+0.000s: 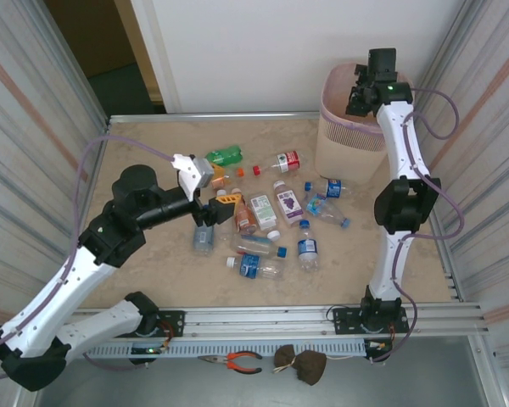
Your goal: Put the plastic bottles in the bin
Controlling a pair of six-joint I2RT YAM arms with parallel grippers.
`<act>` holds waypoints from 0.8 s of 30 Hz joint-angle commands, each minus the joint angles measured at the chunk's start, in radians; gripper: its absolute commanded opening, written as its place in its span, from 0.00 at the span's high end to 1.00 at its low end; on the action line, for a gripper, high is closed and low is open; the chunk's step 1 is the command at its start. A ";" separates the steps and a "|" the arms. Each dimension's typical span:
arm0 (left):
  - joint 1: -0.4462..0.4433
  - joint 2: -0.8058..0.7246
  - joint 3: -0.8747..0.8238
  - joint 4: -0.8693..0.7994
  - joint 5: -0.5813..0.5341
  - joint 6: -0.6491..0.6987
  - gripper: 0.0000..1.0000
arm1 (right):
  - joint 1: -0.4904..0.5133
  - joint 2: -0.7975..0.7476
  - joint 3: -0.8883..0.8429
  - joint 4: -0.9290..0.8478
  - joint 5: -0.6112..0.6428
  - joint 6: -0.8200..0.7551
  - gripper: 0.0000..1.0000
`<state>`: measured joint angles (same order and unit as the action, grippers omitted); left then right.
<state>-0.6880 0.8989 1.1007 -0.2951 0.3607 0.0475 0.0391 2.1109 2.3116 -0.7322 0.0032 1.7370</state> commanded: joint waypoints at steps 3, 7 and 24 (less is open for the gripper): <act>-0.005 0.038 0.026 -0.068 -0.078 -0.027 0.23 | -0.001 -0.107 -0.013 0.025 0.036 -0.153 0.17; -0.004 0.074 0.036 -0.101 -0.131 -0.039 0.23 | -0.004 -0.170 -0.052 0.056 0.019 -0.306 0.17; 0.093 0.266 0.088 -0.245 -0.196 -0.180 0.27 | -0.056 -0.509 -0.500 0.392 -0.452 -1.095 0.27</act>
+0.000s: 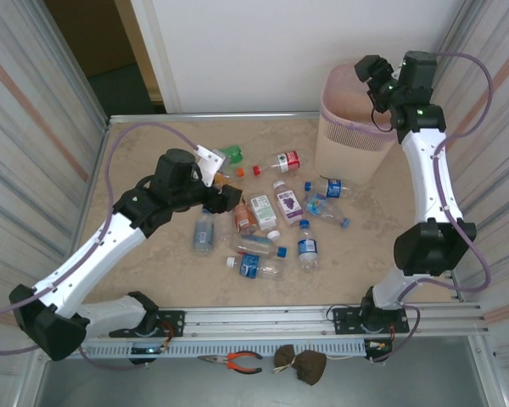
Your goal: Put the plastic bottles in the bin
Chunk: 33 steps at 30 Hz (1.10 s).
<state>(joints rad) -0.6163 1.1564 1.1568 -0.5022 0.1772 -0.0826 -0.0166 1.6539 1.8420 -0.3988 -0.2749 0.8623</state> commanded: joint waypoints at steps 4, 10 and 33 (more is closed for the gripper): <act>0.063 0.034 0.024 -0.071 -0.027 -0.095 0.28 | 0.003 -0.117 -0.103 0.038 -0.293 -0.403 0.26; 0.111 0.064 -0.014 -0.107 -0.081 -0.165 0.25 | 0.044 -0.240 -0.223 0.024 -0.352 -0.674 0.30; 0.016 0.176 -0.266 -0.267 -0.243 -0.370 0.21 | 0.231 -0.465 -0.420 -0.019 -0.080 -0.841 0.25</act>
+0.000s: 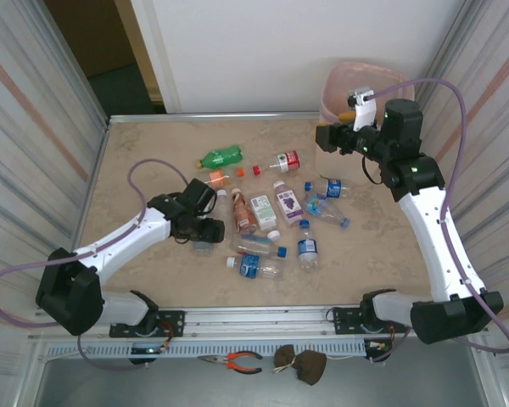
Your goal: Put the plastic bottles in the bin
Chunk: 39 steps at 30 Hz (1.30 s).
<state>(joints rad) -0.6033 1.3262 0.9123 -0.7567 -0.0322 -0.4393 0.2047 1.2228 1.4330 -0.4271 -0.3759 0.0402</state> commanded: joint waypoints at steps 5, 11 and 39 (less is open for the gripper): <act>0.012 0.055 -0.058 0.036 -0.007 0.013 0.20 | 0.016 -0.033 -0.020 0.010 0.052 -0.019 0.25; 0.016 0.152 -0.076 0.078 -0.026 0.033 0.21 | 0.018 -0.033 -0.030 0.001 0.066 -0.019 0.24; 0.019 0.153 -0.147 0.143 -0.038 0.041 0.42 | 0.021 -0.043 -0.030 -0.001 0.101 -0.015 0.24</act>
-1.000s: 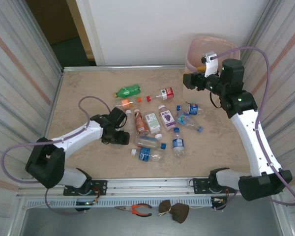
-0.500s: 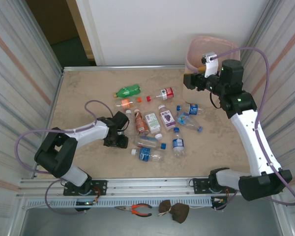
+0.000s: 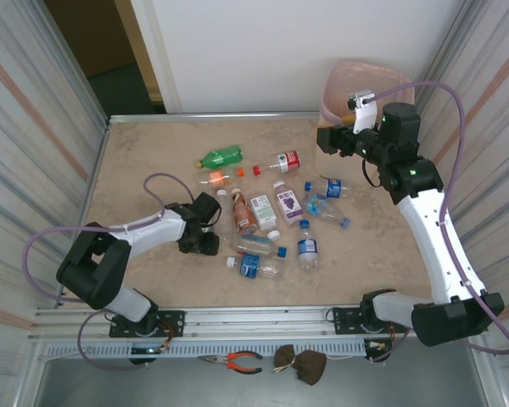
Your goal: Put the plastic bottles in the bin
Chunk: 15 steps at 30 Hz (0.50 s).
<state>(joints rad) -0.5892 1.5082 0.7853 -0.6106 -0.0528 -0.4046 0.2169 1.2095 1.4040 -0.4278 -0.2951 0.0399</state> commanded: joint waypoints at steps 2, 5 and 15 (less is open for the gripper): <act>0.007 -0.052 -0.020 -0.013 -0.025 0.005 0.42 | 0.009 -0.035 -0.006 0.007 0.019 -0.014 0.24; 0.016 -0.103 -0.019 -0.026 -0.028 0.006 0.43 | 0.008 -0.037 -0.005 0.007 0.011 -0.013 0.24; 0.076 -0.357 -0.005 0.015 0.073 0.040 0.44 | 0.015 -0.056 -0.001 0.023 -0.030 0.015 0.24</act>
<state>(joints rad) -0.5285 1.2163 0.7700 -0.6197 -0.0292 -0.3931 0.2237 1.1889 1.4029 -0.4267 -0.2951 0.0429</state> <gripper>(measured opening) 0.579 0.763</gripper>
